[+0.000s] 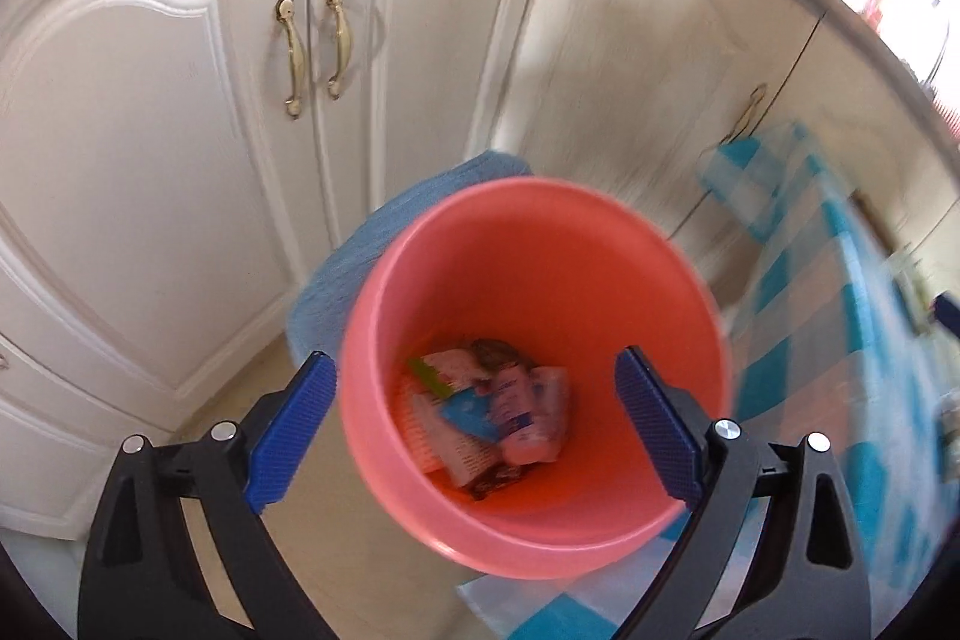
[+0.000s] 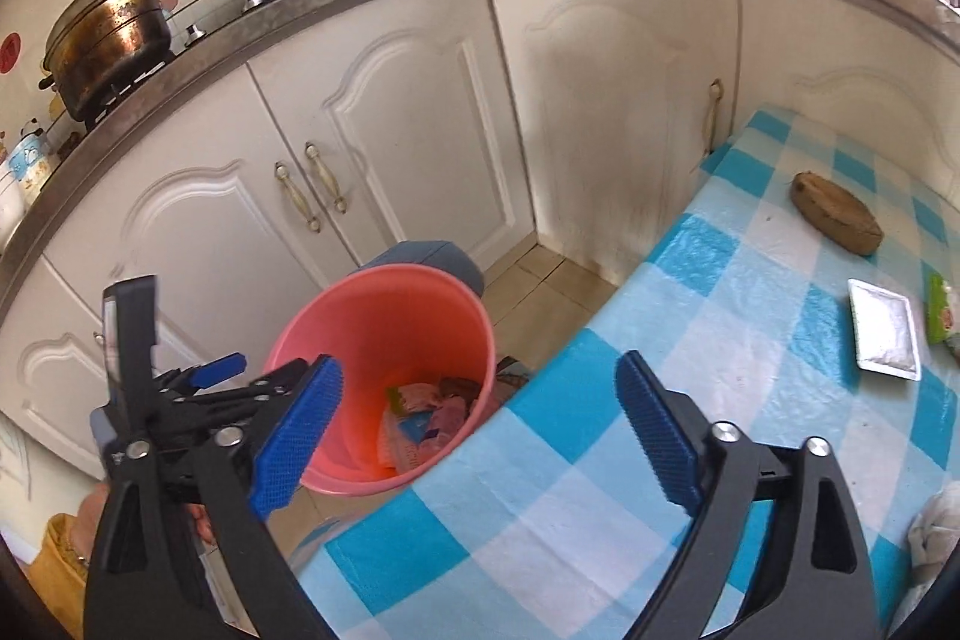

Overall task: Collect trash
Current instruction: 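Move both open tools back over the table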

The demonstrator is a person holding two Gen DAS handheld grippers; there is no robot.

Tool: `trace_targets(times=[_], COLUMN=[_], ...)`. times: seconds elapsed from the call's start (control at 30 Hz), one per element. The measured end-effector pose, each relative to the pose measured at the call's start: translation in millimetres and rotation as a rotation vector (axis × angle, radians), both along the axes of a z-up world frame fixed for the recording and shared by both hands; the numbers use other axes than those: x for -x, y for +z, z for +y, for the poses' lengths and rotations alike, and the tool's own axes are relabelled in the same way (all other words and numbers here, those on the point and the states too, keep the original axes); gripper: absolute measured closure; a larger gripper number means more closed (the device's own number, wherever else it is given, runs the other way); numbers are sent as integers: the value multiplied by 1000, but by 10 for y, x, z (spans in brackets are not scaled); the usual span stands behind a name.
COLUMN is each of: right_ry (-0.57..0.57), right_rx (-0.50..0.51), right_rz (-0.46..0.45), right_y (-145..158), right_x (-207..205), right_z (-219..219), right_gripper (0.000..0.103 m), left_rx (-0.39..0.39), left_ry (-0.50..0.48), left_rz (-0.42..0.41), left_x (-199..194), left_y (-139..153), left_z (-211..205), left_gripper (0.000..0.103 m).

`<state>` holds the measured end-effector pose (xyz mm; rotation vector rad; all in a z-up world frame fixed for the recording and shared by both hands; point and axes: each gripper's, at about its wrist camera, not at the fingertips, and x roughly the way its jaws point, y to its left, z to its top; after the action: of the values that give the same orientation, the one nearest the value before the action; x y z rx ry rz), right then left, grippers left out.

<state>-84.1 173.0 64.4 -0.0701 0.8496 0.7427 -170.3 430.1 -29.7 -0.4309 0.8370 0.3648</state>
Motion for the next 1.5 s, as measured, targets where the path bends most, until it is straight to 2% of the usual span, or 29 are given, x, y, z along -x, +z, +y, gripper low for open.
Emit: trace_targets(times=[0.07, 0.17, 0.37, 0.57, 0.67, 0.93, 1.07, 1.2, 1.5], right_ry=[-14, -58, -104, -96, -114, -200, -250, -294, -398], right_rx=[-7, 10, 34, 92, 109, 79, 58, 45, -24], right_rz=[-8, -45, -170, -324, -371, -420, -409, -414, -370], right_y=[15, 51, 144, 234, 258, 361, 393, 397, 360], right_x=[-10, -20, 26, 150, 204, 251, 272, 303, 286], right_z=[-58, -129, -303, -416, -497, -895, -1114, -1332, -1932], right_gripper=[6, 5, 5, 5, 5, 5, 5, 5, 5], left_rx=[30, 6, -49, -62, -54, -26, -55, -139, -169], left_ry=[24, -10, -33, -43, -52, -85, -80, -106, -213], left_rz=[-36, -48, -103, -152, -163, -191, -180, -165, -150], left_x=[40, 26, 32, 47, 47, 17, -28, -80, -228], left_y=[23, 78, 234, 384, 438, 592, 673, 758, 907], left_z=[13, -56, -173, -251, -290, -498, -654, -888, -1382], left_gripper=[9, 9, 9, 9, 9, 9, 9, 8, 8])
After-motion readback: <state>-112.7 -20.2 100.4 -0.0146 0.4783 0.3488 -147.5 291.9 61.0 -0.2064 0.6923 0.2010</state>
